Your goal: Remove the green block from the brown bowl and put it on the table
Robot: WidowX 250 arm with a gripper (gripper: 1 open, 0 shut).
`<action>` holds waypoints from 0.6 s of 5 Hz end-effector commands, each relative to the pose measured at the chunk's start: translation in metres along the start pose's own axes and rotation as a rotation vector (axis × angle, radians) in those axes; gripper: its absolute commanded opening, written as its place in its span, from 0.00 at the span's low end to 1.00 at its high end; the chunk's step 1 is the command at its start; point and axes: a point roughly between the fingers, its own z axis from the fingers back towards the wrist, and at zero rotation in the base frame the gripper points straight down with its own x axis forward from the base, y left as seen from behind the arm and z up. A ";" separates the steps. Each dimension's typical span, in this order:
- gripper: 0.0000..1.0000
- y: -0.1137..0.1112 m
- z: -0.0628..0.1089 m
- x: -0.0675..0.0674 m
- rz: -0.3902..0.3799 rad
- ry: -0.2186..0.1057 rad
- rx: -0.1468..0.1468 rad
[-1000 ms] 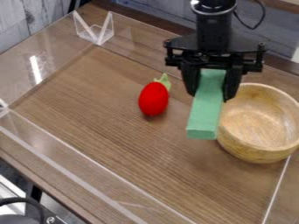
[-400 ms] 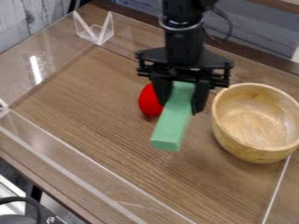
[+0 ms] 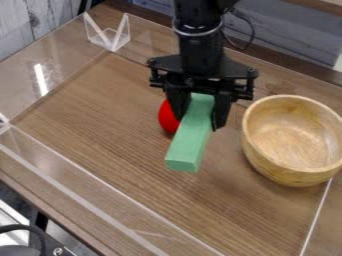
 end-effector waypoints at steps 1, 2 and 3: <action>0.00 0.003 0.003 0.005 0.008 -0.021 -0.004; 0.00 0.004 0.000 0.007 0.011 -0.016 0.002; 0.00 0.006 -0.003 0.009 0.015 -0.011 0.007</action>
